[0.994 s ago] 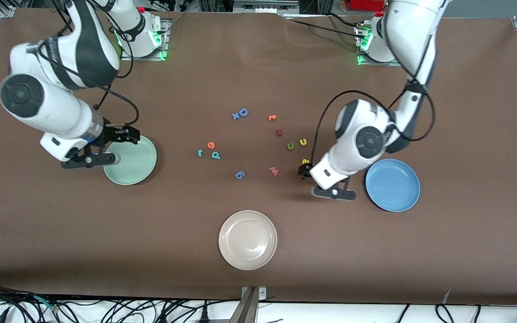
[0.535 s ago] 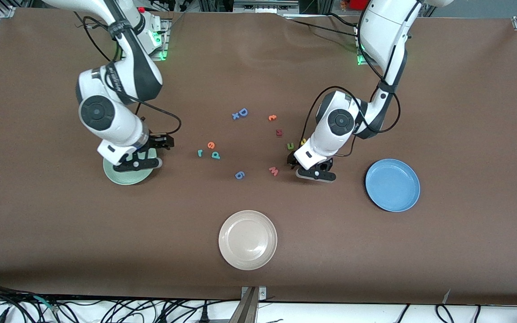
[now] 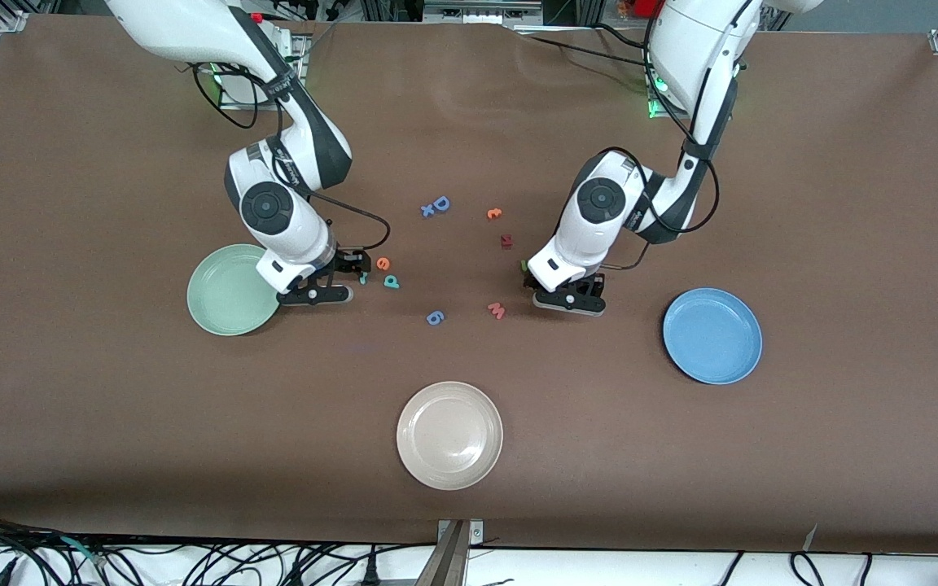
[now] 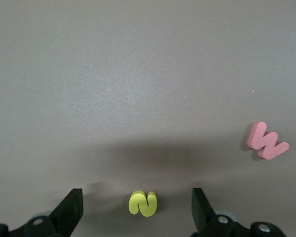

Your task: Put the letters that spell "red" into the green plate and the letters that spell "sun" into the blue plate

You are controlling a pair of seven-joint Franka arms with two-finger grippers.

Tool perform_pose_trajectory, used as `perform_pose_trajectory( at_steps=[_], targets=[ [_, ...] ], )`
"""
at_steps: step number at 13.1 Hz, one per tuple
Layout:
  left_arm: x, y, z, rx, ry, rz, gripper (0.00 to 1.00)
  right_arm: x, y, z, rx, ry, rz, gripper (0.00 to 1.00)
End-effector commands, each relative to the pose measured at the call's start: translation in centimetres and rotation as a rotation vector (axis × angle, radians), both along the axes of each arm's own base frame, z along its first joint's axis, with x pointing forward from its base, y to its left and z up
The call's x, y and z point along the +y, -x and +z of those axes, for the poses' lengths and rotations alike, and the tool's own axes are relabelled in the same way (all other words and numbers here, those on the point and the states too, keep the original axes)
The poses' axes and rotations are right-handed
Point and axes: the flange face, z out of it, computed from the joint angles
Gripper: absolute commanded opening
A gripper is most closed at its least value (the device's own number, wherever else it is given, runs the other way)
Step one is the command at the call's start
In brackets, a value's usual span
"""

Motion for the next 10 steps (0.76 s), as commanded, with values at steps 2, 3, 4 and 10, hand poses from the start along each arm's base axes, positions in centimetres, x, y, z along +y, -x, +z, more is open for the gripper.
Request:
perform_pose_trajectory(
  at_steps=[2,3,4,10],
  targets=[
    [0.0,0.6,-0.3,-0.013,-0.031,0.003,0.95,1.2,0.7,-2.7,0.012,-0.005,-0.039,0.72],
    [-0.1,0.6,-0.5,-0.01,-0.032,0.0,0.94,1.4,0.8,-3.0,0.016,-0.005,-0.051,0.66],
    [-0.1,0.7,-1.1,-0.004,-0.036,0.001,0.93,1.6,0.8,-3.0,0.011,-0.008,-0.053,0.65],
    [-0.9,0.9,-1.3,-0.003,-0.035,-0.005,0.69,2.5,1.4,-5.1,0.001,-0.021,-0.04,0.52]
  ],
)
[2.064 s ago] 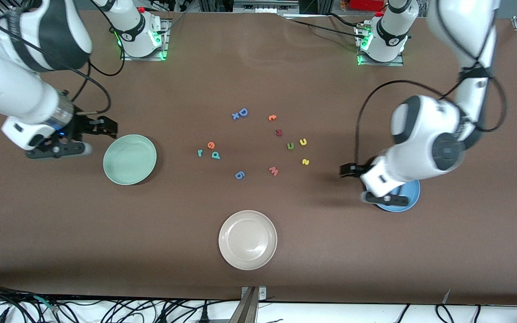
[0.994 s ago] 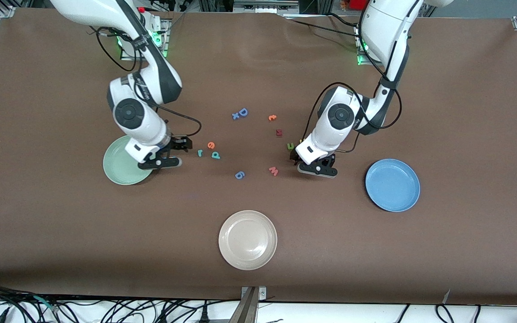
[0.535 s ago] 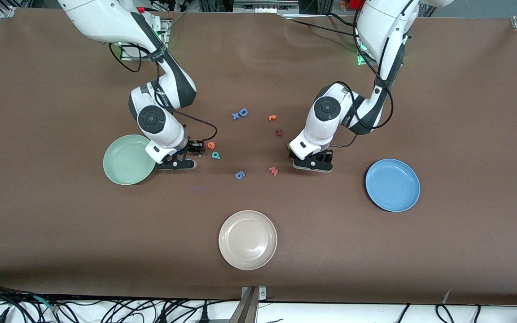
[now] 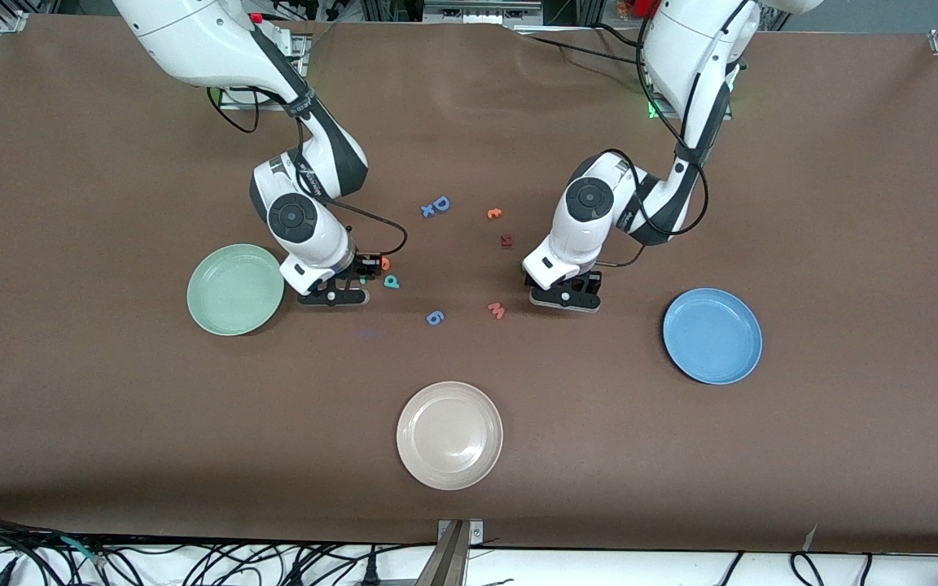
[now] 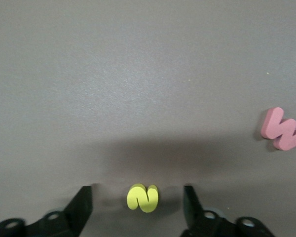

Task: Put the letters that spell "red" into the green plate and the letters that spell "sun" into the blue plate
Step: 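Grasp the blue letter with the right gripper while the left gripper grasps yellow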

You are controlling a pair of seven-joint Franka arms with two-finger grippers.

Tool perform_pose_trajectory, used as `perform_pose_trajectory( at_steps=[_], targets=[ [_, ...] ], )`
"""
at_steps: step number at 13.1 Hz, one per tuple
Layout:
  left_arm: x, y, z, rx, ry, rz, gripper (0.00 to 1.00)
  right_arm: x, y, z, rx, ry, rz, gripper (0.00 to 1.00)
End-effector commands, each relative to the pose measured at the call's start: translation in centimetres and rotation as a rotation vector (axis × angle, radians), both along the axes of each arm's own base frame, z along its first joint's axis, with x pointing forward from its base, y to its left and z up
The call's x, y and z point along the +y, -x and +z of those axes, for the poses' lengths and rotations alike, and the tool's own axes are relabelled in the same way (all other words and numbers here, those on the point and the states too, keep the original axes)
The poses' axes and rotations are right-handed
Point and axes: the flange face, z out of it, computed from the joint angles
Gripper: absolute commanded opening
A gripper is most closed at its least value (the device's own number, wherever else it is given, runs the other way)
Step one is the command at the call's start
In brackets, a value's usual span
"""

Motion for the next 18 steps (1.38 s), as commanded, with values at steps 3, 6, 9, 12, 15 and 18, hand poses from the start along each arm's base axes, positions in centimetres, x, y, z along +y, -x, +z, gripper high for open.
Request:
perform_pose_trajectory(
  at_steps=[3,6,9,12,15,18],
  targets=[
    [-0.3,-0.3,0.2,-0.02,-0.009,0.001,0.53,0.6,0.3,-0.8,-0.01,-0.005,-0.007,0.46],
    [-0.4,-0.4,-0.3,-0.017,-0.012,0.001,0.39,0.5,0.4,-1.0,-0.007,-0.002,-0.005,0.36],
    [-0.4,-0.4,-0.5,-0.016,-0.014,-0.001,0.23,0.5,0.4,-1.2,-0.003,-0.002,-0.006,0.17],
    [-0.6,-0.6,-0.4,-0.02,-0.011,-0.001,0.15,0.5,0.4,-1.1,-0.003,0.0,-0.005,0.02],
    [-0.5,-0.9,-0.2,-0.022,-0.01,0.002,0.06,0.6,-0.1,0.5,-0.026,-0.009,0.002,0.02],
    [-0.4,-1.5,0.7,0.002,-0.023,0.016,0.0,-0.9,-1.5,4.5,-0.022,0.02,-0.014,0.02]
  ],
)
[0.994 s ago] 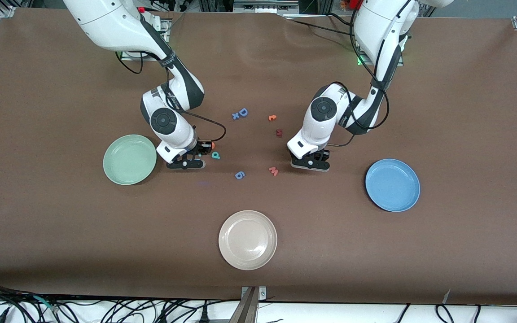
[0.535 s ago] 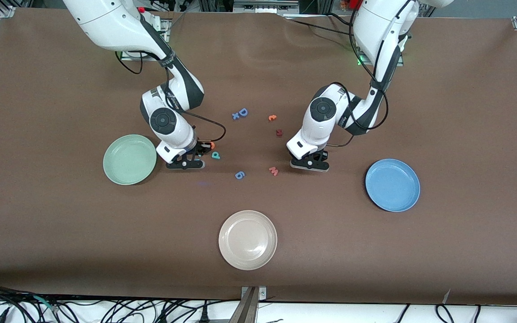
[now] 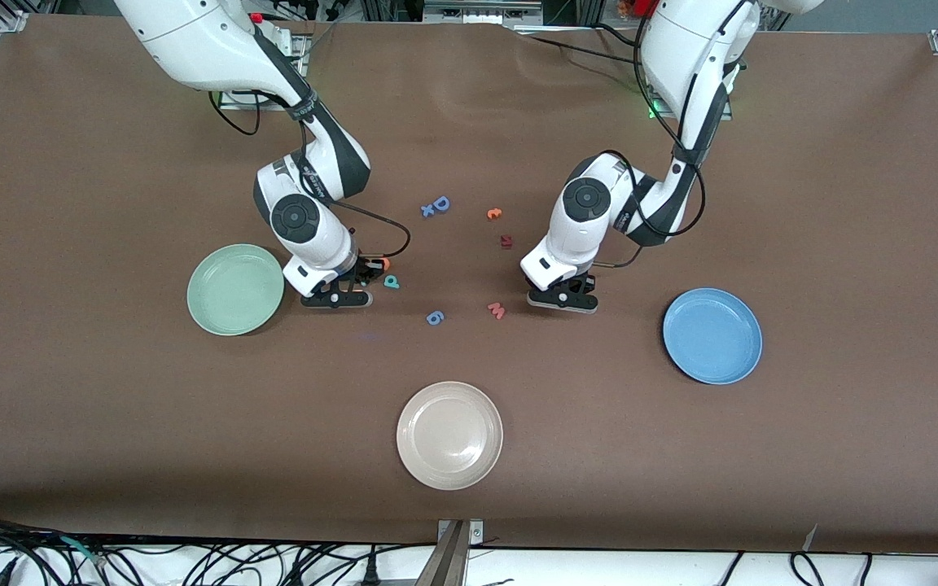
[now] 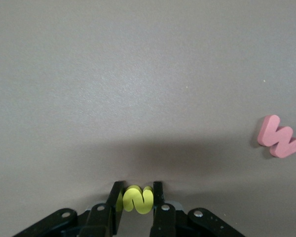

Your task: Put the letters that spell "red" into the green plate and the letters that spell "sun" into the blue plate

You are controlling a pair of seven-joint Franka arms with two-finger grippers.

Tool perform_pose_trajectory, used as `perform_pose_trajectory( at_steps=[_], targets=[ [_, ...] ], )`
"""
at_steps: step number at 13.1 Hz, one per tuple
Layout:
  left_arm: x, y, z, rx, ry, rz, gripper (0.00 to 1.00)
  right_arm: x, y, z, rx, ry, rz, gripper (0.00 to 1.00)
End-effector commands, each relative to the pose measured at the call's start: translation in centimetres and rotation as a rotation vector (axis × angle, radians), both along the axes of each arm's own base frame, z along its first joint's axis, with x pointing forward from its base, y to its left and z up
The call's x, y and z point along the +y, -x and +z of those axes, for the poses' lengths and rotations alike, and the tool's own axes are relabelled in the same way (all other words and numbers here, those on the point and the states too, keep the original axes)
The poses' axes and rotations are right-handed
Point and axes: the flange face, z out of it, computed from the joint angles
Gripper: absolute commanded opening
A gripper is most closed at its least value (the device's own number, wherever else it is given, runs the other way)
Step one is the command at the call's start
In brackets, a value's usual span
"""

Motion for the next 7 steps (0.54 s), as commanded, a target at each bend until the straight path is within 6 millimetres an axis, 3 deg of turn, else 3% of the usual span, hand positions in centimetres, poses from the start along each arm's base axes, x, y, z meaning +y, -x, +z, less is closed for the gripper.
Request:
perform_pose_trajectory(
  at_steps=[1,3,5,7],
  targets=[
    [-0.5,-1.6,1.5,0.022,-0.035,0.01,0.0,-2.4,-1.6,4.7,-0.005,0.04,-0.027,0.02],
    [-0.7,-2.7,2.9,0.066,-0.066,0.02,0.0,-6.3,-2.9,7.0,0.005,0.079,-0.071,0.02],
    [0.1,-3.5,3.6,0.076,-0.071,0.036,0.0,-10.5,-3.9,7.5,0.033,0.113,-0.069,0.02],
    [3.0,-5.7,4.9,0.112,-0.092,0.084,0.0,-13.5,-4.3,6.8,0.047,0.131,-0.082,0.02]
  ],
)
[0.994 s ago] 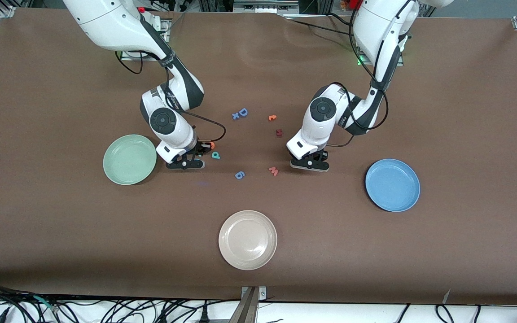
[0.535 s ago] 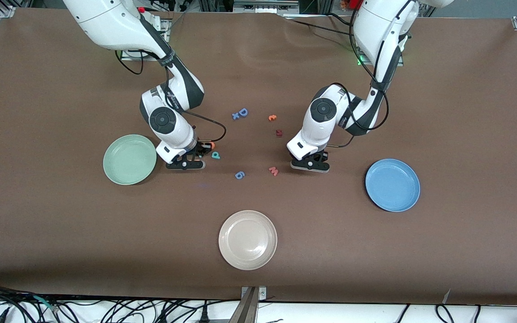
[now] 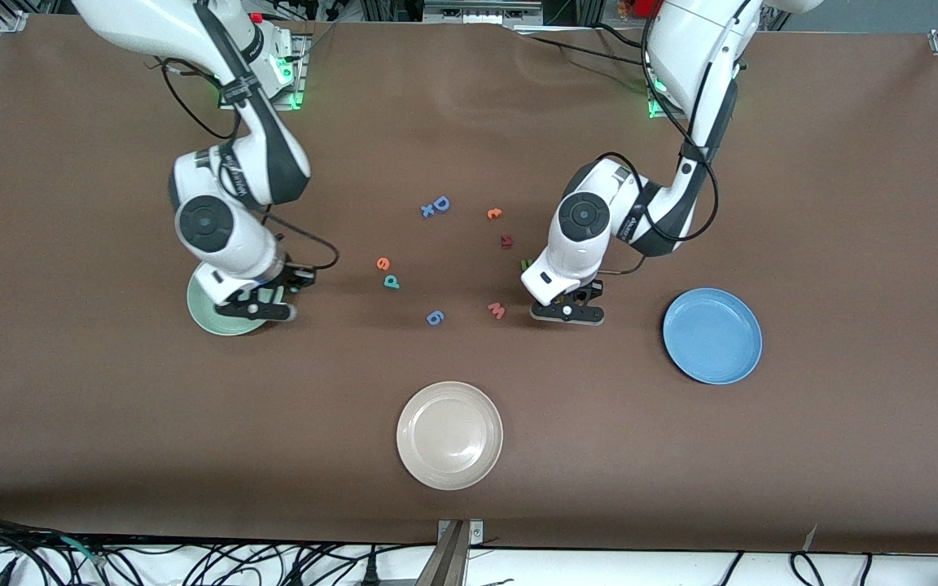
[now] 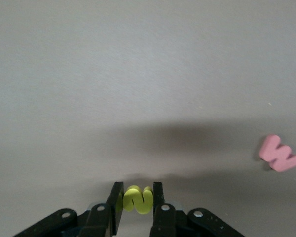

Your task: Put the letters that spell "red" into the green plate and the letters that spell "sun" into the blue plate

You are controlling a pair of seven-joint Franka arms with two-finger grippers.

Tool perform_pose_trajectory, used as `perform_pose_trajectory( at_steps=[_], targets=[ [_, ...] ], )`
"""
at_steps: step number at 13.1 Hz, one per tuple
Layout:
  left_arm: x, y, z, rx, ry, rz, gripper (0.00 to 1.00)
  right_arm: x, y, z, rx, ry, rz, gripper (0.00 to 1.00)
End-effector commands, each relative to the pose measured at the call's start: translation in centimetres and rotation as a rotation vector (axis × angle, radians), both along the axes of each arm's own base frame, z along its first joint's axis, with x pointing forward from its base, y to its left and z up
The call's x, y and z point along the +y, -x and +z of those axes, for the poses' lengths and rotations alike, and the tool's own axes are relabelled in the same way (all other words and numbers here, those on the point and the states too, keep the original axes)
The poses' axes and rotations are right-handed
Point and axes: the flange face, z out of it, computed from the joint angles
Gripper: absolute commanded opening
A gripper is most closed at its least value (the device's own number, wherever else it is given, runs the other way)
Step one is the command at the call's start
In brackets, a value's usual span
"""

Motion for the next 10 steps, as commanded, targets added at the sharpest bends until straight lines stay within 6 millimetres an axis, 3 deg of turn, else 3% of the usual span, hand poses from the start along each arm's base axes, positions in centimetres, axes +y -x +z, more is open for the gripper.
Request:
perform_pose_trajectory(
  at_steps=[1,4,5,7,8,9,10],
  targets=[
    [4.1,-3.4,2.2,0.061,-0.039,0.005,0.0,-3.2,0.3,-1.3,0.031,0.03,-0.009,0.02],
    [12.0,-8.0,5.8,0.167,-0.032,-0.053,0.0,-6.6,0.1,-4.2,0.075,0.064,-0.061,0.02],
    [15.2,-9.0,6.1,0.184,-0.026,-0.067,0.0,-7.0,0.2,-5.1,0.089,0.07,-0.066,0.02],
    [20.9,-10.2,5.8,0.204,-0.003,-0.15,0.0,-8.6,0.7,-8.9,0.143,0.088,-0.096,0.02],
    [23.0,-10.5,5.4,0.215,0.007,-0.185,0.01,-8.7,0.4,-8.7,0.143,0.088,-0.098,0.11],
    [24.7,-10.6,4.7,0.224,0.012,-0.2,0.02,-8.7,0.4,-8.7,0.143,0.088,-0.099,0.51],
    [25.6,-10.6,3.8,0.234,0.014,-0.204,0.11,-8.7,0.2,-8.2,0.135,0.085,-0.096,0.7]
  ],
)
